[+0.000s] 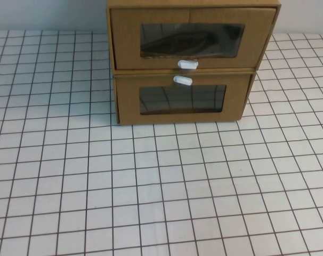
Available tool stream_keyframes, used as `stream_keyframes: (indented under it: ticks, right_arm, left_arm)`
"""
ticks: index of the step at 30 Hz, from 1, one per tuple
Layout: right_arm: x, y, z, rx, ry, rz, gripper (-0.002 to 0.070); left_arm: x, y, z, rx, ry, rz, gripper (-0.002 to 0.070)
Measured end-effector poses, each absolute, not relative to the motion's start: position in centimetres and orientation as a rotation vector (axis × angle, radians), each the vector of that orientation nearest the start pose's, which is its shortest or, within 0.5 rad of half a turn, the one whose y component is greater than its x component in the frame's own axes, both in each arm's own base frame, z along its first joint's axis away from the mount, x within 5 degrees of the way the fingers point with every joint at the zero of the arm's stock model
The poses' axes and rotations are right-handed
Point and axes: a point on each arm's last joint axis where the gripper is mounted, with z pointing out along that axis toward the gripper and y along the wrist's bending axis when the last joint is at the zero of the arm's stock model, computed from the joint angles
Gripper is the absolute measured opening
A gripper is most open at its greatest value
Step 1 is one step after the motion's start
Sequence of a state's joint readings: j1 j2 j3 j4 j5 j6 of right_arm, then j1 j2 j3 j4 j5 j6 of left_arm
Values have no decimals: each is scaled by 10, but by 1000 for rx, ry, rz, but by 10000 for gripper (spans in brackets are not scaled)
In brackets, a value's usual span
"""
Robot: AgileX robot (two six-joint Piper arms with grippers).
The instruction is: Close the shoe box
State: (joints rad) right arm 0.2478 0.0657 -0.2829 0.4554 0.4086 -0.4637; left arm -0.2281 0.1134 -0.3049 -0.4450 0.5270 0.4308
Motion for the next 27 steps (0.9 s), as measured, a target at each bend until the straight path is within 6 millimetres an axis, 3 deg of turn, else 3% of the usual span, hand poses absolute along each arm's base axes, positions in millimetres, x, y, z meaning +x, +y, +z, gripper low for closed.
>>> stream_keyframes:
  ticks: [8, 13, 17, 21, 27]
  right_arm:
    - [38, 26, 270, -370, 1603, 302, -13]
    - [38, 26, 270, -370, 1603, 302, -13]
    - [38, 26, 270, -370, 1603, 302, -13]
    - [38, 26, 270, -370, 1603, 302, -13]
    - [38, 26, 270, -370, 1603, 302, -13]
  left_arm:
    - [42, -29, 262, 388, 1738, -319, -5]
    - [49, -19, 236, 416, 1674, -94, -5]
    - [51, -14, 209, 341, 1641, -62, -5]
    - [54, -11, 181, 246, 1765, -78, -5]
    - [52, -7, 172, 179, 1852, -54, -5]
